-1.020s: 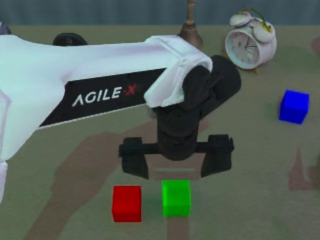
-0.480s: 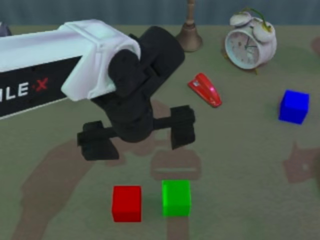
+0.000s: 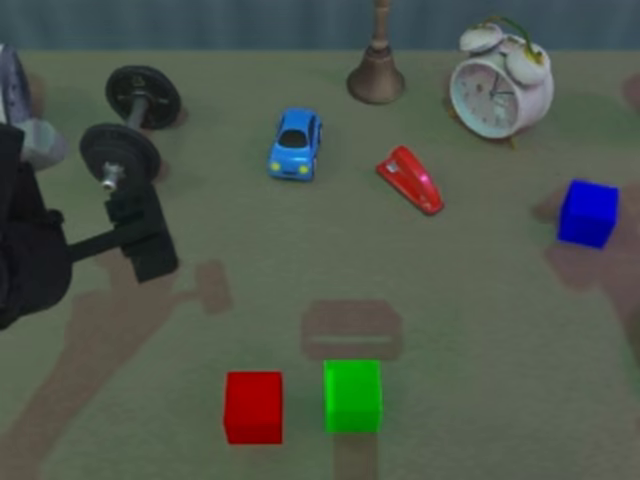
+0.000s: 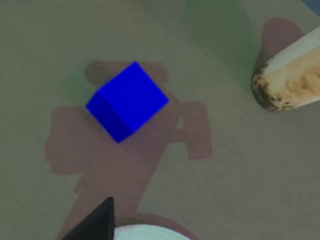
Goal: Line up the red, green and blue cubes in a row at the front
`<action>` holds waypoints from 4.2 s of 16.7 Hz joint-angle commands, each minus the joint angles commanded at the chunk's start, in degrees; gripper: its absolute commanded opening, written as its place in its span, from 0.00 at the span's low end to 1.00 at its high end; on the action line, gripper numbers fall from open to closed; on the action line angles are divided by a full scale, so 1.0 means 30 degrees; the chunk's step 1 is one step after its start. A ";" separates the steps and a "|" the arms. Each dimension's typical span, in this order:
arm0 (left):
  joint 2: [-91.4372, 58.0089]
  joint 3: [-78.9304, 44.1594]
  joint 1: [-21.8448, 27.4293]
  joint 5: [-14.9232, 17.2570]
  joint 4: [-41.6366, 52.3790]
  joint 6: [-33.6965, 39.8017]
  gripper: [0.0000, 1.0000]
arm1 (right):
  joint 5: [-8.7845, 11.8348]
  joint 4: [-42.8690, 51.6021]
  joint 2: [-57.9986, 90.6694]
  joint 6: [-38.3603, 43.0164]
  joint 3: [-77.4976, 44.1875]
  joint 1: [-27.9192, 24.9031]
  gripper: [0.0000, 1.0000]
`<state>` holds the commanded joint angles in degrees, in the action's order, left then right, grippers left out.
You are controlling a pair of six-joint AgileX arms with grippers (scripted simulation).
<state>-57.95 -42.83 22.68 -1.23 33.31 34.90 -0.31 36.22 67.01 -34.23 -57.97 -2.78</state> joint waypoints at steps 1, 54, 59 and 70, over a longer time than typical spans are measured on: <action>0.1899 0.1510 -0.0811 -0.0021 -0.0927 -0.0821 1.00 | -0.0015 0.1169 0.2294 -0.1075 -0.1800 -0.0071 1.00; 1.9315 1.4276 -0.7943 0.0409 -1.1102 -1.1632 1.00 | -0.0001 0.6820 2.3909 -1.1372 -1.5817 -0.0803 0.00; 1.9315 1.4276 -0.7943 0.0409 -1.1102 -1.1632 1.00 | -0.0001 0.7641 2.3630 -1.1405 -1.6499 -0.0800 0.00; 1.9315 1.4276 -0.7943 0.0409 -1.1102 -1.1632 1.00 | 0.0006 1.1161 2.2510 -1.1323 -1.8742 -0.0863 0.00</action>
<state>0.00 0.00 -1.15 0.00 0.00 0.00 -0.29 69.70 134.54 -68.20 -114.20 -5.36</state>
